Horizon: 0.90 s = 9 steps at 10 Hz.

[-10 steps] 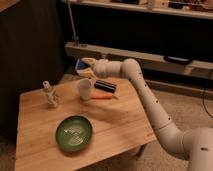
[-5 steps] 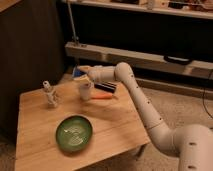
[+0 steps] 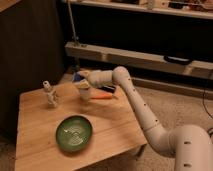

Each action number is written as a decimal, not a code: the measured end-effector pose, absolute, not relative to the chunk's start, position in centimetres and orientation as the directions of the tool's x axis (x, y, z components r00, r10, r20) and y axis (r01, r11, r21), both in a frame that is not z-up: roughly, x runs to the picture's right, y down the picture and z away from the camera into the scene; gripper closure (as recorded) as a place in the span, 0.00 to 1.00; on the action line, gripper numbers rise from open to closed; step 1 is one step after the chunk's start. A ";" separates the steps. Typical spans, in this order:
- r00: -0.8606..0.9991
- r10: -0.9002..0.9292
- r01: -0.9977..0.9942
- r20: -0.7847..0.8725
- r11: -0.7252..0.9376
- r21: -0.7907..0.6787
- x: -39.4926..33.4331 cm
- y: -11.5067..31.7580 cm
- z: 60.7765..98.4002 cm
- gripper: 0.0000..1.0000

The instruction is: Place the white sponge in the ceramic cup

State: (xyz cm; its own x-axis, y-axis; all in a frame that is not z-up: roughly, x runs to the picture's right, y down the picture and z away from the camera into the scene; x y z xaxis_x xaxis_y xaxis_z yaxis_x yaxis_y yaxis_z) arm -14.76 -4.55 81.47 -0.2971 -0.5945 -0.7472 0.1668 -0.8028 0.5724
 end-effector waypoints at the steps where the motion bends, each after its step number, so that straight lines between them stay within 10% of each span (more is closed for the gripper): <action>1: -0.299 -0.598 0.164 -0.743 -0.800 0.578 -14.8 -4.2 81.7 0.65; 5: -0.290 -0.592 0.155 -0.752 -0.804 0.573 -15.4 -3.7 81.9 0.24; 9: -0.293 -0.568 0.194 -0.769 -0.823 0.534 -14.6 -4.1 81.1 0.20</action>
